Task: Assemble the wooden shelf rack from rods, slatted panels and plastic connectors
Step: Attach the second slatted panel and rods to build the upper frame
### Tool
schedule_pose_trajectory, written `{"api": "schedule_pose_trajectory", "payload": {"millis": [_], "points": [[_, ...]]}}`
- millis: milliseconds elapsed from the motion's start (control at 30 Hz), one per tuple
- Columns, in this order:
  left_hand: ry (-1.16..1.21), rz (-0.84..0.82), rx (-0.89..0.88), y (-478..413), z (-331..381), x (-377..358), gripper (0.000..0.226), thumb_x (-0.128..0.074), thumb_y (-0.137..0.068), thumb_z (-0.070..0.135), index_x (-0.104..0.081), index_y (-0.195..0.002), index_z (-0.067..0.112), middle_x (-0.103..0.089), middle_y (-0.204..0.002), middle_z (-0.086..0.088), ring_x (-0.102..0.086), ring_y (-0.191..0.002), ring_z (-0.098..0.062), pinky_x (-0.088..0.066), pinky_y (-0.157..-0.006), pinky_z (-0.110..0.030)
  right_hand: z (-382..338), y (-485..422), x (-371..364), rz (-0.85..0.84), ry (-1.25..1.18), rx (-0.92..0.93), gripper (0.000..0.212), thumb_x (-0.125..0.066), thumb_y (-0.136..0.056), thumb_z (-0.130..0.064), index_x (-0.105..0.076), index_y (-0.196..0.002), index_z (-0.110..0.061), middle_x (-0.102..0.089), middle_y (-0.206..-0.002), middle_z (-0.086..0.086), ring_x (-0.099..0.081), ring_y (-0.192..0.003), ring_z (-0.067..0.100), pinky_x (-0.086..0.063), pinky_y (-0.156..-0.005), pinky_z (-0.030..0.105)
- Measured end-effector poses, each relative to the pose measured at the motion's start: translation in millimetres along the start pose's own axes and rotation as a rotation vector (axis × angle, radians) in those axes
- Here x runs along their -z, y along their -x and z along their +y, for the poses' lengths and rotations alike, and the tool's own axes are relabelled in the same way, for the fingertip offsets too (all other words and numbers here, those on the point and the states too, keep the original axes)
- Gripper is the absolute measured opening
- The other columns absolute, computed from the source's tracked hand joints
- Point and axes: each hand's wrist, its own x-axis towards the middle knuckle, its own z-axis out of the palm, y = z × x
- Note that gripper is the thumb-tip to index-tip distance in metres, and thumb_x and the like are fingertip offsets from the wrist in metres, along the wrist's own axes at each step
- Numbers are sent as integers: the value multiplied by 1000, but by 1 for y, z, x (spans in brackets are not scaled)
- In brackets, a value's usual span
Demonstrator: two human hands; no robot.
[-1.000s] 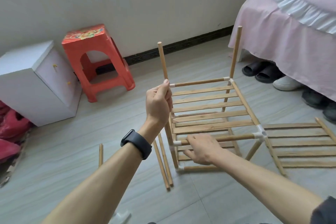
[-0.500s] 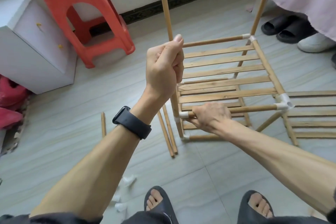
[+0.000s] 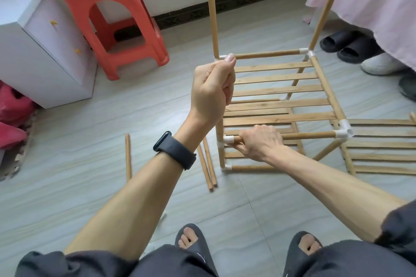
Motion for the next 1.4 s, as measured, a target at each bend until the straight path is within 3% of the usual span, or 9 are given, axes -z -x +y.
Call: {"api": "schedule_pose_trajectory", "payload": {"millis": [167, 267, 433, 567, 733, 900, 1067, 1200, 1400], "points": [[-35, 38, 50, -1, 3, 2, 63, -40, -102, 11, -34, -42, 29, -24, -46, 9, -22, -37, -6, -20, -40, -16, -5, 11, 10, -70, -39, 7, 41, -44, -96, -63, -47, -100, -23, -69, -107, 6, -65, -99, 34, -42, -70, 40], [-99, 56, 98, -6, 9, 1, 61, -39, -105, 7, -31, -47, 22, -24, -46, 7, -23, -39, -8, -20, -43, -18, -8, 24, 25, -103, -41, 30, 43, -53, -95, -46, -44, -127, -18, -57, -126, 7, -53, -115, 30, -44, -91, 44], [-266, 6, 102, -6, 14, 11, 53, -42, -107, 39, -38, -58, 18, -41, -50, 4, -43, -48, -12, -40, -54, -27, -20, 43, 69, -8, -38, 133, 31, -51, -94, -35, -49, -120, -19, -52, -116, 5, -53, -108, 29, -50, -81, 42], [-420, 66, 109, 9, 5, 48, 64, -28, -93, 70, -65, -94, 18, -76, -90, 5, -72, -90, -11, -52, -89, -38, -35, 49, 97, -319, -78, 186, 32, -49, -95, -39, -51, -124, -26, -58, -122, 3, -59, -110, 30, -51, -79, 40], [-562, 251, 410, 45, -50, 138, 48, -43, -96, 66, -58, -119, 26, -68, -123, 4, -63, -111, -12, -44, -86, -25, -75, 34, 100, -510, 11, 287, 40, -48, -98, -39, -48, -135, -25, -60, -127, 11, -59, -115, 34, -52, -88, 42], [-874, 258, 785, 113, -133, 229, 49, -54, -100, 38, -45, -144, 19, -48, -148, -9, -48, -133, -24, -35, -100, -30, -132, -5, 56, -526, -13, 368, 41, -43, -101, -39, -47, -139, -23, -59, -127, 11, -60, -112, 34, -54, -83, 41], [-939, 303, 1074, 160, -186, 285, 59, -54, -97, 32, -36, -151, 18, -33, -152, -15, -40, -136, -33, -40, -109, -43, -180, -38, -33, -598, -260, 299, 51, -41, -104, -37, -34, -151, -23, -44, -146, 8, -48, -129, 31, -46, -103, 43], [-1003, 312, 1148, 165, -217, 315, 62, -54, -96, 31, -33, -153, 15, -30, -154, -15, -35, -141, -34, -37, -113, -44, -206, -43, -101, -646, -381, 227, 58, -39, -105, -36, -22, -159, -25, -14, -168, 8, -19, -152, 29, -25, -122, 42], [-1050, 361, 1220, 158, -260, 344, 60, -53, -97, 27, -29, -149, 10, -36, -147, -16, -43, -132, -37, -44, -105, -48, -217, -31, -179, -738, -115, 338, 62, -29, -108, -26, -1, -163, -31, 19, -169, 4, 11, -156, 29, -9, -126, 42]]}}
